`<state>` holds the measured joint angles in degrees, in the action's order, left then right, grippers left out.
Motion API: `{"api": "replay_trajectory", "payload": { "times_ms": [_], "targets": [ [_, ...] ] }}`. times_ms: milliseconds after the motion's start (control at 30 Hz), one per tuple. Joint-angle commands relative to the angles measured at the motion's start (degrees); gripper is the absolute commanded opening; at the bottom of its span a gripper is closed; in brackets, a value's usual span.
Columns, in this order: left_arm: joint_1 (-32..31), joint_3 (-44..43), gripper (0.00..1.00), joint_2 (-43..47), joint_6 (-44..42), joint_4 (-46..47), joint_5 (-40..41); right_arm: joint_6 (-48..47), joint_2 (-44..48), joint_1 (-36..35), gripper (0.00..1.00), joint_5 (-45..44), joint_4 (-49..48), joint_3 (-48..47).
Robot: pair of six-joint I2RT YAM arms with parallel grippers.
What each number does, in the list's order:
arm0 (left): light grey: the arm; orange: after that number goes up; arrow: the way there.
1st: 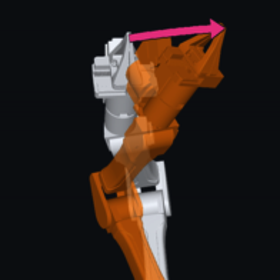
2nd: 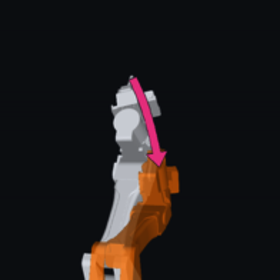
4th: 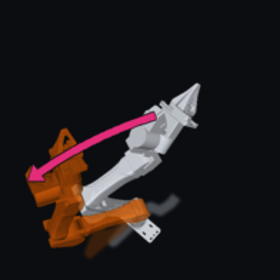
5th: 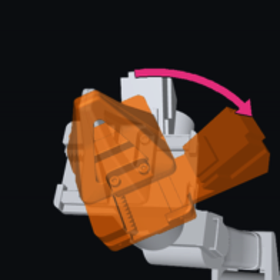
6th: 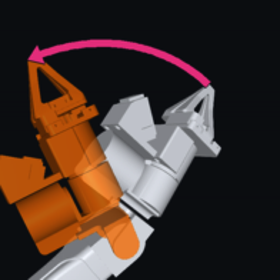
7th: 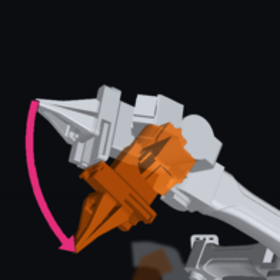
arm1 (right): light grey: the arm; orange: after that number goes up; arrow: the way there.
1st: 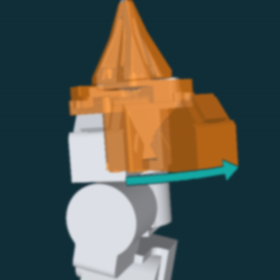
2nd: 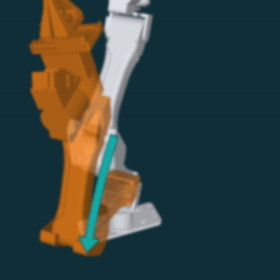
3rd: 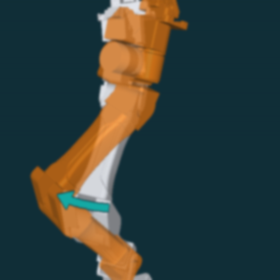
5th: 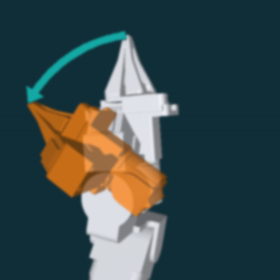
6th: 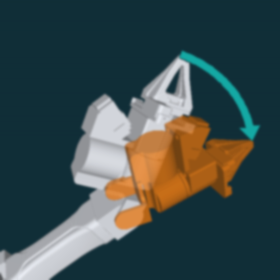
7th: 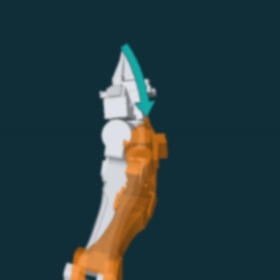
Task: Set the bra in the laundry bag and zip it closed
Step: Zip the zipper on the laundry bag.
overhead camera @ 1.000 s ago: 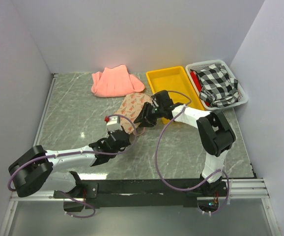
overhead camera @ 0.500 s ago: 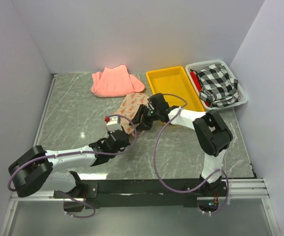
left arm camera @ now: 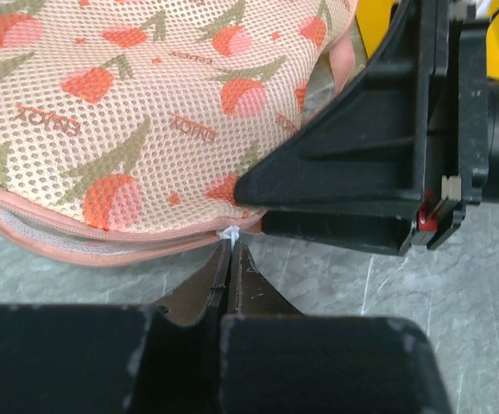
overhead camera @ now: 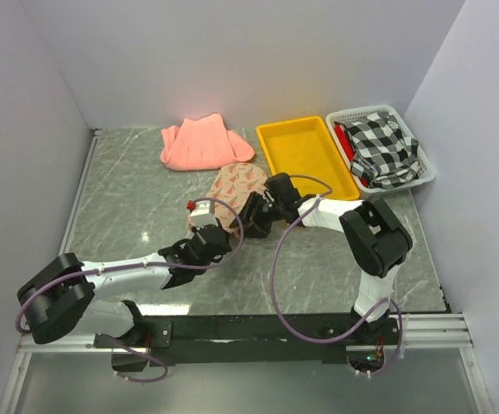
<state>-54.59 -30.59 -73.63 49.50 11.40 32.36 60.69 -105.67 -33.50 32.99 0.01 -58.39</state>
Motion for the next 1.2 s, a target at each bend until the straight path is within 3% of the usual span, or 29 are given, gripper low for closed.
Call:
{"api": "replay_trajectory", "payload": {
  "times_ms": [0, 200, 333, 433, 467, 533, 1167],
  "targets": [
    [0.01, -2.63, 0.01, -0.64, -1.77, 2.23, -0.89, 1.54, 0.03, -0.43, 0.62, -0.12, -5.02, -2.86],
    [-0.08, -2.28, 0.01, -0.38, -1.68, 2.49, -1.6, 0.75, -3.14, -0.52, 0.62, -0.48, -2.47, -8.32],
    [-0.43, -3.16, 0.01, -0.9, -1.94, 2.93, -2.3, 1.72, -4.46, -0.52, 0.54, -0.65, -3.79, -7.62],
    [-0.87, -4.04, 0.01, -0.99, -2.21, 2.66, -2.13, 0.84, -4.2, -0.08, 0.27, -1.17, -3.44, -7.26],
    [-1.05, -4.13, 0.01, -0.99, -2.3, 2.49, -1.95, 0.49, -4.02, -0.08, 0.12, -1.35, -3.35, -7.18],
    [-0.96, -3.95, 0.01, -0.73, -2.21, 1.79, -1.51, -0.47, -3.23, 0.18, 0.01, -2.05, -1.95, -7.26],
    [-0.96, 7.64, 0.01, 5.07, 1.92, -2.96, 2.27, -15.42, -6.04, 5.81, 0.0, 3.39, 11.23, -16.31]
  ]
}}
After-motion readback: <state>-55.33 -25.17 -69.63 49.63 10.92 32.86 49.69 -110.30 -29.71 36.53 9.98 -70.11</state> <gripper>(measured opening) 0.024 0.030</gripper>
